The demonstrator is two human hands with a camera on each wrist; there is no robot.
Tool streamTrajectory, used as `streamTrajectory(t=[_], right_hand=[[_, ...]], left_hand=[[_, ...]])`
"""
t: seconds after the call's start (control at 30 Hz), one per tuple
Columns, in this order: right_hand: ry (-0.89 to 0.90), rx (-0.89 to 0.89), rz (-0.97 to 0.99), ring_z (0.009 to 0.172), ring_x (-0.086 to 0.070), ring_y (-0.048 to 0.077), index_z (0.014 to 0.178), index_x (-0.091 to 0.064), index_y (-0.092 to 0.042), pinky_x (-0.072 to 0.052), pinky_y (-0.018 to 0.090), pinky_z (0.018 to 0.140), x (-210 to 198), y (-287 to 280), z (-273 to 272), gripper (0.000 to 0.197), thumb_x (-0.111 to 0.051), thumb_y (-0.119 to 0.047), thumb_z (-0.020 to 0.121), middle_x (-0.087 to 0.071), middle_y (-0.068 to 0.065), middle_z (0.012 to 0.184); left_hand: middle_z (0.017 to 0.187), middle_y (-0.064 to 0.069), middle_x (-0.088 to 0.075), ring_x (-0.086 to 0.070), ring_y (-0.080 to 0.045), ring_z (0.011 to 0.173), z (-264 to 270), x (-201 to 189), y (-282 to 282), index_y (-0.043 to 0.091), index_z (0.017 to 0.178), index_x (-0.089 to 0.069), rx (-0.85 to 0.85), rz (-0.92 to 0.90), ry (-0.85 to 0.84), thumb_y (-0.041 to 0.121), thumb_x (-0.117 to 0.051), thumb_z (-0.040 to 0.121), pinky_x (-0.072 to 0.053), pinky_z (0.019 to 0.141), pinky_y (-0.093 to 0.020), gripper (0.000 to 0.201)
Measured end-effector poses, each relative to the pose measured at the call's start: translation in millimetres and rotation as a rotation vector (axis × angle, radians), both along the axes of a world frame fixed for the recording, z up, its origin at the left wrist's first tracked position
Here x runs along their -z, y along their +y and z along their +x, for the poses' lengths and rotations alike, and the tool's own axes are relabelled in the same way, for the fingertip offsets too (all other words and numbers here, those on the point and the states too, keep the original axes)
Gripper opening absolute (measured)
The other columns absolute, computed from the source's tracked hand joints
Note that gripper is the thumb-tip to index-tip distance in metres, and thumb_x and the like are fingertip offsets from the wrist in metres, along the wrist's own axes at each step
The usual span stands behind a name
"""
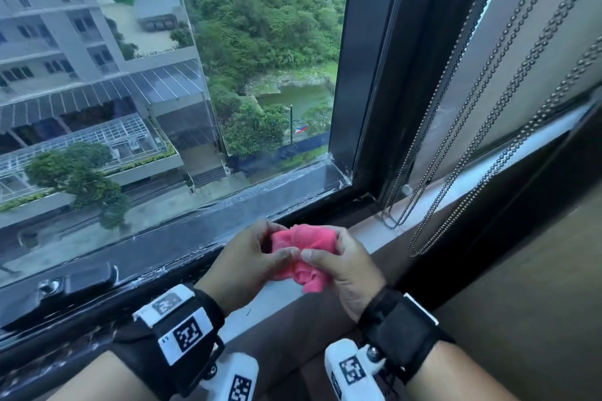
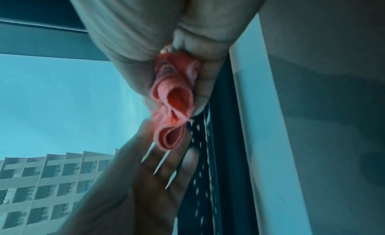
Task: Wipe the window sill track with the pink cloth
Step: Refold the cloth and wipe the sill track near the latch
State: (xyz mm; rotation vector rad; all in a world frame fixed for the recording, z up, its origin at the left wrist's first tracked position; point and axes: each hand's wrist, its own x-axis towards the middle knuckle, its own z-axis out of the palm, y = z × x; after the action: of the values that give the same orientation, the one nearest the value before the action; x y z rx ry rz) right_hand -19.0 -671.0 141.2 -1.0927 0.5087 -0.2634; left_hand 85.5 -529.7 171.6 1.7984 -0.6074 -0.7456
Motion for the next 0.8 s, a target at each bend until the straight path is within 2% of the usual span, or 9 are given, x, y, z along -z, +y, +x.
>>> streamTrajectory(t=[0.1,0.17,0.2,0.27,0.37,0.5,0.63,0.7,0.8], right_hand=[[0.14,0.251,-0.319,0.066,-0.068,0.027,0.096,-0.058,-0.017,-0.055,0.034,0.05,3,-25,3,0.035,-0.077,-0.001,0.072,-0.067,0.016,0.098],[0.257,0.44,-0.613,0.076,-0.064,0.019,0.087,-0.06,-0.027,-0.055,0.031,0.067,4,-45,6,0.034,-0.078,-0.006,0.067,-0.066,0.003,0.095],[0.294,0.517,-0.739,0.082,-0.059,0.016,0.089,-0.061,-0.029,-0.05,0.025,0.077,5,-55,9,0.035,-0.077,-0.007,0.066,-0.062,0.001,0.099],[0.324,0.634,-0.864,0.09,-0.052,0.016,0.1,-0.062,-0.022,-0.037,0.013,0.083,7,-72,18,0.038,-0.074,-0.006,0.067,-0.055,0.004,0.107],[0.324,0.772,-0.893,0.1,-0.052,0.025,0.102,-0.058,-0.007,-0.037,0.019,0.087,11,-90,33,0.037,-0.07,-0.008,0.068,-0.054,0.014,0.111],[0.345,0.8,-0.986,0.097,-0.052,0.034,0.095,-0.057,-0.004,-0.039,0.034,0.085,22,-96,52,0.036,-0.073,-0.005,0.063,-0.055,0.019,0.105],[0.341,0.779,-1.109,0.089,-0.053,0.036,0.087,-0.06,-0.002,-0.037,0.033,0.078,32,-90,55,0.023,-0.064,0.0,0.064,-0.055,0.022,0.095],[0.34,0.731,-1.144,0.086,-0.054,0.036,0.083,-0.061,-0.005,-0.04,0.035,0.075,33,-85,51,0.016,-0.061,-0.002,0.067,-0.057,0.02,0.09],[0.375,0.518,-1.252,0.081,-0.054,0.036,0.082,-0.062,-0.013,-0.041,0.035,0.072,36,-73,40,0.02,-0.054,-0.011,0.063,-0.061,0.012,0.089]], left_hand=[[0.099,0.012,-0.072,-0.067,-0.002,0.093,0,-9,3,0.026,0.113,-0.065,-0.04,0.151,-0.368,0.028,-0.072,0.087,-0.053,0.086,-0.028,0.027],[0.1,0.014,-0.068,-0.064,-0.001,0.093,2,-19,9,0.026,0.116,-0.065,-0.079,0.182,-0.523,0.027,-0.068,0.09,-0.053,0.086,-0.027,0.026],[0.099,0.013,-0.067,-0.063,-0.001,0.092,4,-23,13,0.026,0.116,-0.064,-0.089,0.188,-0.571,0.027,-0.067,0.091,-0.052,0.083,-0.026,0.024],[0.098,0.013,-0.066,-0.061,0.0,0.09,9,-27,22,0.026,0.115,-0.064,-0.101,0.199,-0.615,0.027,-0.065,0.092,-0.049,0.078,-0.02,0.023],[0.102,0.012,-0.065,-0.061,-0.002,0.092,14,-25,33,0.025,0.118,-0.063,-0.087,0.26,-0.619,0.03,-0.064,0.092,-0.049,0.079,-0.023,0.026],[0.112,0.01,-0.065,-0.06,-0.006,0.099,12,-23,36,0.024,0.124,-0.062,-0.036,0.304,-0.643,0.032,-0.063,0.092,-0.048,0.087,-0.026,0.033],[0.136,0.011,-0.057,-0.045,-0.012,0.124,7,-27,17,0.026,0.139,-0.052,0.116,0.38,-0.736,0.036,-0.055,0.097,-0.038,0.102,-0.028,0.043],[0.148,0.012,-0.046,-0.035,-0.014,0.135,5,-26,3,0.027,0.146,-0.043,0.187,0.465,-0.791,0.038,-0.048,0.099,-0.032,0.109,-0.033,0.048],[0.162,0.01,-0.02,-0.015,-0.02,0.149,-1,-21,-17,0.034,0.15,-0.029,0.316,0.667,-0.867,0.042,-0.038,0.1,-0.02,0.117,-0.047,0.051]])
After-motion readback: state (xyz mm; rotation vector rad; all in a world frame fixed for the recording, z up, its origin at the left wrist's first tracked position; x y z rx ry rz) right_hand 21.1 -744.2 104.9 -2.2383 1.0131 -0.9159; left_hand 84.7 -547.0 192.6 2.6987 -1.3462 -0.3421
